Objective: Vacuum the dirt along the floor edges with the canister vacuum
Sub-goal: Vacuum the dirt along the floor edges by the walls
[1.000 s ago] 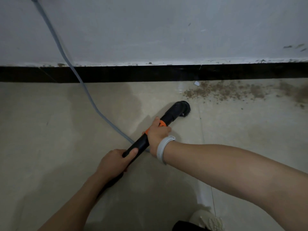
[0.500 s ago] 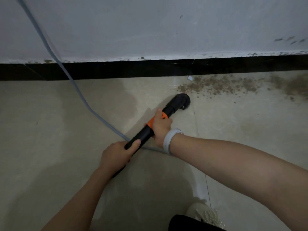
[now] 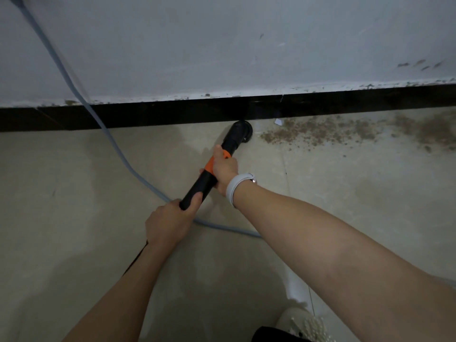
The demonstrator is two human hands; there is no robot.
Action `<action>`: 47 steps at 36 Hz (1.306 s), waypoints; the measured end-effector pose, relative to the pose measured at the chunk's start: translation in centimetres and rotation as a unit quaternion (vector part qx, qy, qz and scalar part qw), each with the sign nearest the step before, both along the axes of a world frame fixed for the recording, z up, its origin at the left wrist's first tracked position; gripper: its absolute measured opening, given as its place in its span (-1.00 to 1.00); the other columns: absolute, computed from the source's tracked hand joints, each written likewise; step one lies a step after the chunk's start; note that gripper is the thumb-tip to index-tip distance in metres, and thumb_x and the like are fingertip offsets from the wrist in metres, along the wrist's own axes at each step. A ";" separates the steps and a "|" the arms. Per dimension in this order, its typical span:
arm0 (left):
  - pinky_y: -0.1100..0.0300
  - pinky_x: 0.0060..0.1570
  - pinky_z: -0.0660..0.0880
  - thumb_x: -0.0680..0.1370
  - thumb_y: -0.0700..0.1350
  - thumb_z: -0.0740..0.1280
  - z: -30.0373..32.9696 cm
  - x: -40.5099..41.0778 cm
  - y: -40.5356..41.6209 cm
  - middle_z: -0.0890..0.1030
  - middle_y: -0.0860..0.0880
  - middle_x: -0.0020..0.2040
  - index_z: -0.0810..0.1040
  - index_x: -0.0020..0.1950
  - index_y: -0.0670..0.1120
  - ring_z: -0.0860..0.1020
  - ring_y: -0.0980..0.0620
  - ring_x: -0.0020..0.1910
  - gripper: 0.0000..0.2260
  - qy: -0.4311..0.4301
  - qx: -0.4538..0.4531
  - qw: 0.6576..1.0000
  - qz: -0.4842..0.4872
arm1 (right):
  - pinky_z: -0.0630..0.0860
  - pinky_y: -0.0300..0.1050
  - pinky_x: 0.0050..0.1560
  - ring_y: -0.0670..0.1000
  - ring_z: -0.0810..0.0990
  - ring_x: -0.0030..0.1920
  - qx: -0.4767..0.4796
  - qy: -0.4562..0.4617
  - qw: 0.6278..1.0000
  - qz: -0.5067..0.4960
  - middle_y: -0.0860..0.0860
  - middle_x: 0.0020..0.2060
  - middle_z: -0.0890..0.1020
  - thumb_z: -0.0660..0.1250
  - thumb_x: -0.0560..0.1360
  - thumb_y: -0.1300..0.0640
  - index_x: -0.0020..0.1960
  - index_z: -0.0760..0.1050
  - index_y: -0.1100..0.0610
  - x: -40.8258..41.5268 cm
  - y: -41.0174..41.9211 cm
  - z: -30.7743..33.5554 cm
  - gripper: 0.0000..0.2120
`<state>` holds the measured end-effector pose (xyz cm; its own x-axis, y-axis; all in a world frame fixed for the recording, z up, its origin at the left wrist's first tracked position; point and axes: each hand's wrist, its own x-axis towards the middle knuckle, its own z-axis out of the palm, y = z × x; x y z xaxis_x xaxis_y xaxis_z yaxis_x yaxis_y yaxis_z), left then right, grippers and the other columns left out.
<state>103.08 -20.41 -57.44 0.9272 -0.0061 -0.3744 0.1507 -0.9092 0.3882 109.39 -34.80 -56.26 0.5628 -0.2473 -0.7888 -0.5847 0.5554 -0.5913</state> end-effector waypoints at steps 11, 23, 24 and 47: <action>0.15 -0.24 0.41 0.51 0.40 0.06 -0.1 -1.4 -1.2 0.60 -0.01 -0.28 0.50 -0.26 0.03 0.57 -0.04 -0.21 -0.51 0.040 0.005 0.994 -0.100 | 0.63 0.12 -0.14 0.18 0.62 -0.22 -0.072 0.035 0.994 -0.079 0.16 -0.16 0.55 0.20 0.60 -0.13 0.14 0.27 0.19 -3.3 -1.5 -2.8 -0.61; 0.13 -0.27 0.33 0.49 0.42 0.00 0.5 -0.3 -3.4 0.54 0.02 -0.29 0.47 -0.23 0.02 0.53 -0.01 -0.25 -0.47 0.016 0.029 0.997 -0.069 | 0.61 0.04 -0.23 0.10 0.55 -0.43 -0.033 -0.010 0.997 -0.067 0.13 -0.23 0.49 0.22 0.59 -0.06 0.23 0.32 0.23 -1.5 -3.3 -1.1 -0.61; 0.13 -0.26 0.34 0.48 0.43 0.00 0.6 -0.1 -3.5 0.55 0.01 -0.29 0.48 -0.23 0.02 0.53 -0.02 -0.24 -0.47 0.015 0.032 0.998 -0.060 | 0.61 0.07 -0.20 0.11 0.54 -0.41 -0.023 -0.013 0.998 -0.062 0.13 -0.22 0.48 0.23 0.59 -0.06 0.25 0.31 0.23 -1.1 -3.3 -1.0 -0.59; 0.14 -0.24 0.40 0.46 0.41 0.06 -0.1 0.6 -6.4 0.59 -0.04 -0.27 0.49 -0.18 -0.04 0.58 -0.10 -0.21 -0.46 -0.047 0.064 0.995 -0.066 | 0.55 -0.05 -0.36 0.07 0.49 -0.53 -0.001 -0.038 0.996 -0.084 0.13 -0.33 0.45 0.26 0.56 0.00 0.08 0.34 0.18 -0.2 -5.9 -2.2 -0.74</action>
